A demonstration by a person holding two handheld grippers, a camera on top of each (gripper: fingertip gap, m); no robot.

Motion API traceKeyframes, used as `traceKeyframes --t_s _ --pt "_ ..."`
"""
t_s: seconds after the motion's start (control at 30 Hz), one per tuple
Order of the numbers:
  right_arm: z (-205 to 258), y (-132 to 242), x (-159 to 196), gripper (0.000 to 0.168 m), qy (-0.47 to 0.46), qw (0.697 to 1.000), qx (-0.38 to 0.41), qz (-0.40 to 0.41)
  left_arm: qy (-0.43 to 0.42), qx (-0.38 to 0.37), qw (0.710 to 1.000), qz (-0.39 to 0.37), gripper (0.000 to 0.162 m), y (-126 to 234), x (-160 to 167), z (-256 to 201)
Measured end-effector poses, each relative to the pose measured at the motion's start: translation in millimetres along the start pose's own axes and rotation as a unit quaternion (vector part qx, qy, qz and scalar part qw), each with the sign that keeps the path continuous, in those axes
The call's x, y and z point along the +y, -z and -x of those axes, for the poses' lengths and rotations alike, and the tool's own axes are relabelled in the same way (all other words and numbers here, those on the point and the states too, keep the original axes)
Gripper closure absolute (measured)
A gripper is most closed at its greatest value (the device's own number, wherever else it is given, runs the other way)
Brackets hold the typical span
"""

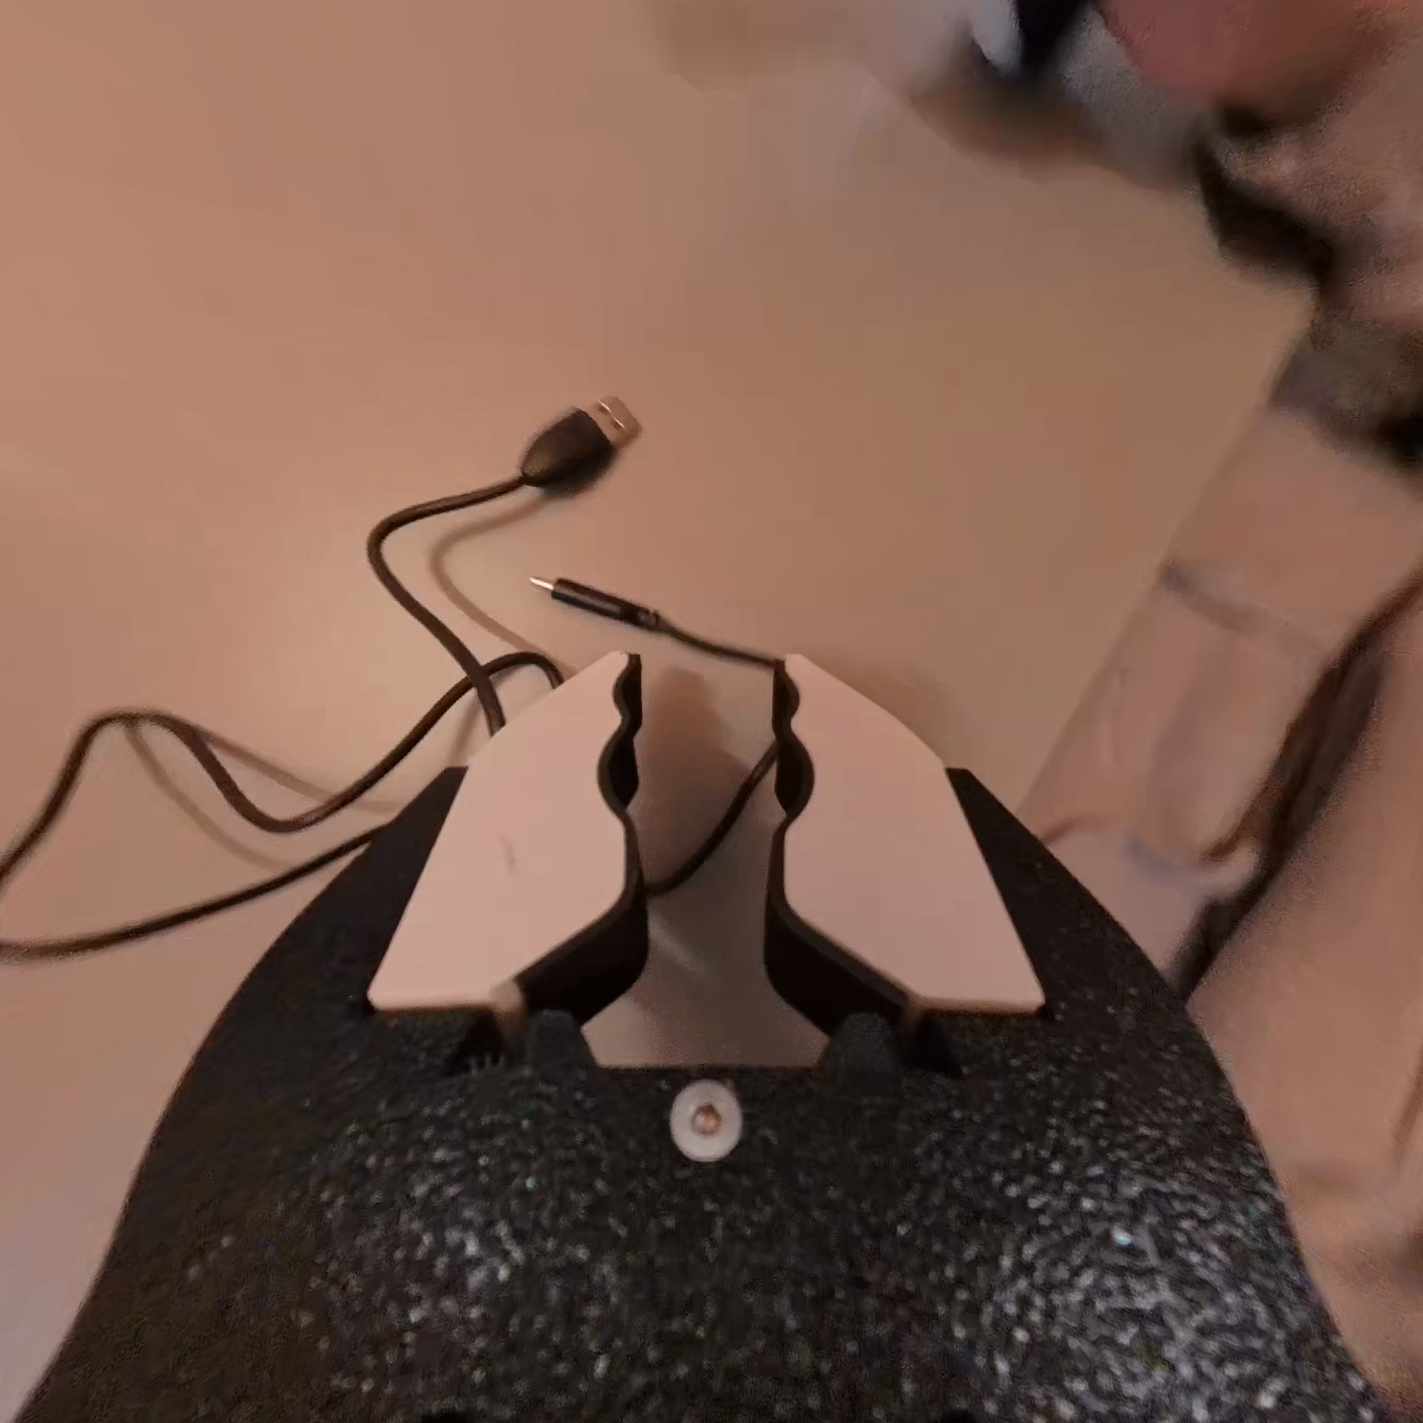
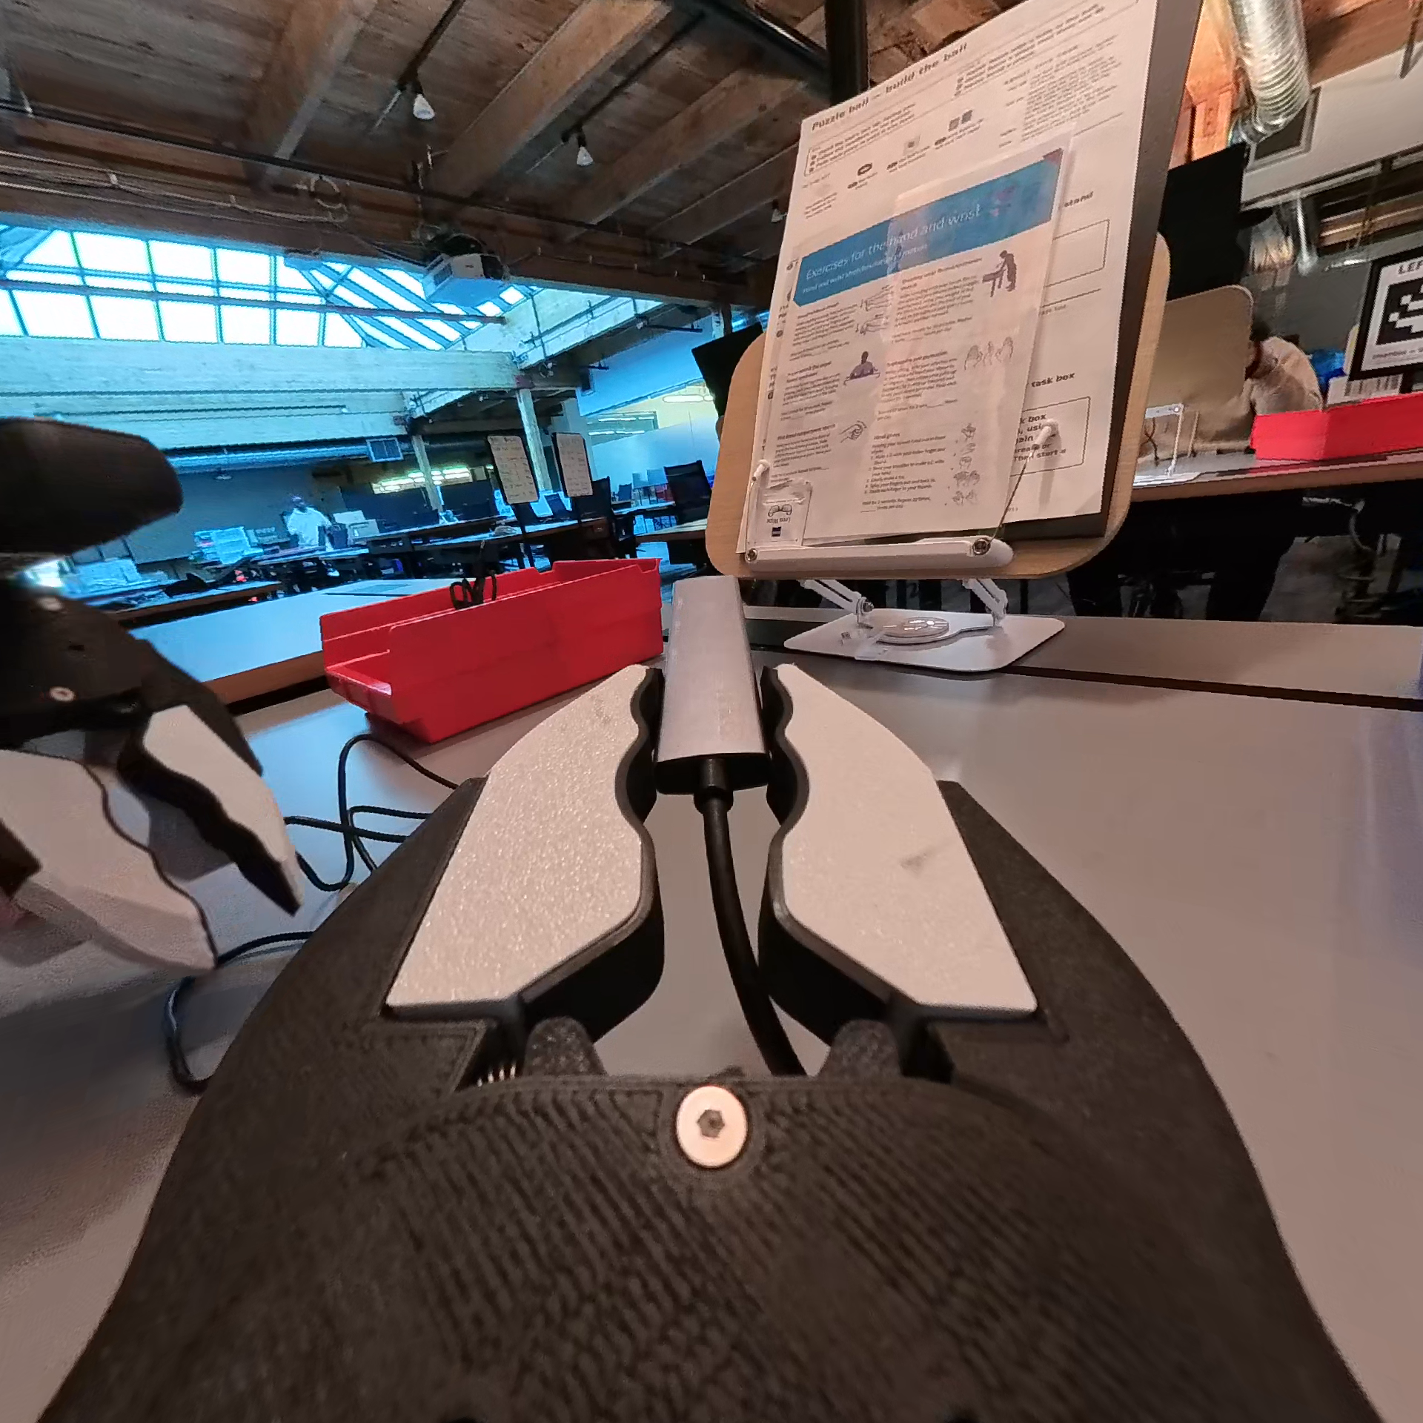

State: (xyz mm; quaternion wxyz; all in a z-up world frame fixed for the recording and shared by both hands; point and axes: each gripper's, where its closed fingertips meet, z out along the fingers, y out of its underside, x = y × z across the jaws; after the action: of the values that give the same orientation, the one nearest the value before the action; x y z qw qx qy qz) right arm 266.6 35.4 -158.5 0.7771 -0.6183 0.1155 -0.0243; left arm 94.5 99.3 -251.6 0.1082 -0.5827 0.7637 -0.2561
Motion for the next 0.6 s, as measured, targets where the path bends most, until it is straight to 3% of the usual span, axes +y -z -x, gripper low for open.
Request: traceKeyframes --t_s 0.07,0.17,0.23,0.4,0.6 --pt "0 0 0 0.143 -0.001 1.0 -0.001 0.002 0.062 -0.029 0.998 -0.003 0.132 -12 -3 -7" --pt "-1 0 0 0.143 -0.006 1.0 -0.002 -0.002 0.064 -0.124 0.99 0.033 0.131 -28 8 10" --pt "-2 1 -1 0.143 -0.01 1.0 -0.003 -0.006 0.085 -0.144 0.985 0.04 0.138 -34 10 18" --pt "-2 1 -1 0.143 -0.015 1.0 -0.006 -0.005 0.055 -0.116 0.991 0.03 0.155 -40 3 16" --pt "-1 1 0 0.143 -0.014 1.0 -0.009 -0.003 -0.016 0.022 0.999 -0.043 0.156 -37 -17 -5"
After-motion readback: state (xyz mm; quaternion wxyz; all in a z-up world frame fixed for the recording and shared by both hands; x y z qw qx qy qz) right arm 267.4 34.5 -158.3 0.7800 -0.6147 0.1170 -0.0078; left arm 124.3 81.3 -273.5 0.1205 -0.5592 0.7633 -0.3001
